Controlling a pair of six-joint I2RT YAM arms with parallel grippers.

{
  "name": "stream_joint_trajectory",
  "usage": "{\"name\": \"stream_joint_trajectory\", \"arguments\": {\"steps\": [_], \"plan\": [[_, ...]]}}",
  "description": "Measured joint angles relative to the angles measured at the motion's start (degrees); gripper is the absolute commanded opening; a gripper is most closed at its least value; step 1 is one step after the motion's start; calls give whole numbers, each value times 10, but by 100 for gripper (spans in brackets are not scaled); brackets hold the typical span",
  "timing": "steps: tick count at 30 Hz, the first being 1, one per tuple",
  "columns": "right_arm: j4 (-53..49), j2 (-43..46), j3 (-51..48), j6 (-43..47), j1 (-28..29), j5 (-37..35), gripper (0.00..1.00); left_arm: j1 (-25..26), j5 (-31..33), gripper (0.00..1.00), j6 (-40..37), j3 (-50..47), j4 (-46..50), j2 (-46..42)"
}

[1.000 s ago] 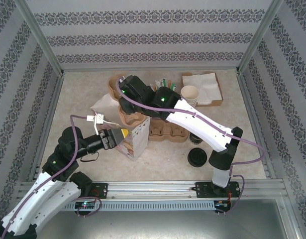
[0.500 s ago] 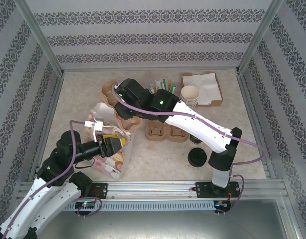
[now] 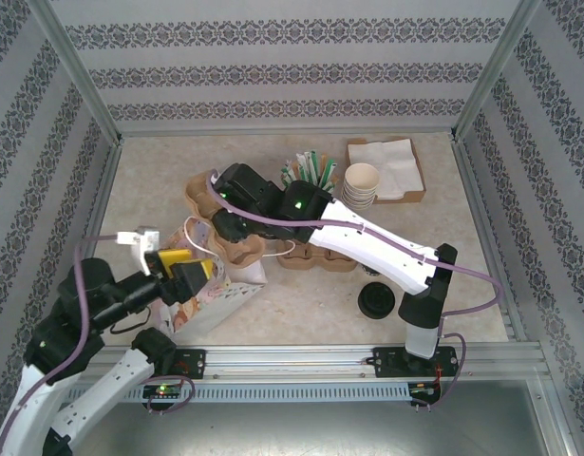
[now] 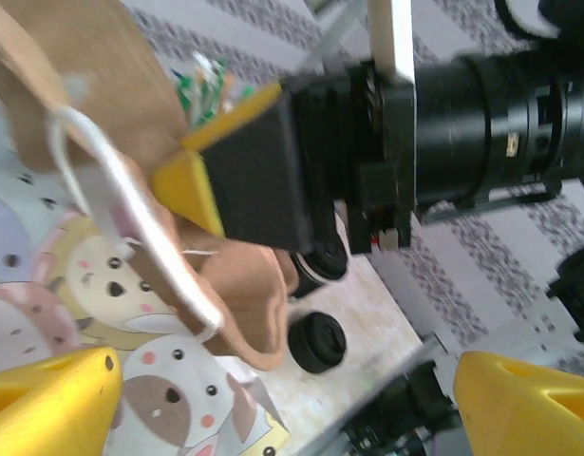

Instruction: Pack the takeout coffee

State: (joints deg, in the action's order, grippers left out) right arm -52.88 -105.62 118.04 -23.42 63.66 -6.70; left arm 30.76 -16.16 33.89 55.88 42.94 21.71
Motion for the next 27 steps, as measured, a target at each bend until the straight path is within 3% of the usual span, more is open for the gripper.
{"name": "stream_joint_trajectory", "arguments": {"steps": [5, 8, 13, 18, 22, 24, 27], "plan": [[29, 0, -9, -31, 3, 6, 29, 0, 133, 93, -4, 27, 54, -12], [52, -3, -19, -50, 4, 18, 29, 0, 184, 88, -5, 49, 85, 12], [77, -17, -23, -72, 10, 30, 29, 0, 206, 86, 4, 64, 92, 70], [93, -18, -23, -81, 15, 32, 29, 0, 211, 74, 26, 64, 92, 107], [98, -18, -27, -82, 15, 32, 29, 0, 226, 58, 46, 64, 91, 116], [106, -17, -38, -84, 15, 32, 29, 0, 228, 38, 55, 60, 85, 113], [116, -16, -51, -88, 14, 32, 29, 0, 228, 16, 66, 56, 78, 114]]}}
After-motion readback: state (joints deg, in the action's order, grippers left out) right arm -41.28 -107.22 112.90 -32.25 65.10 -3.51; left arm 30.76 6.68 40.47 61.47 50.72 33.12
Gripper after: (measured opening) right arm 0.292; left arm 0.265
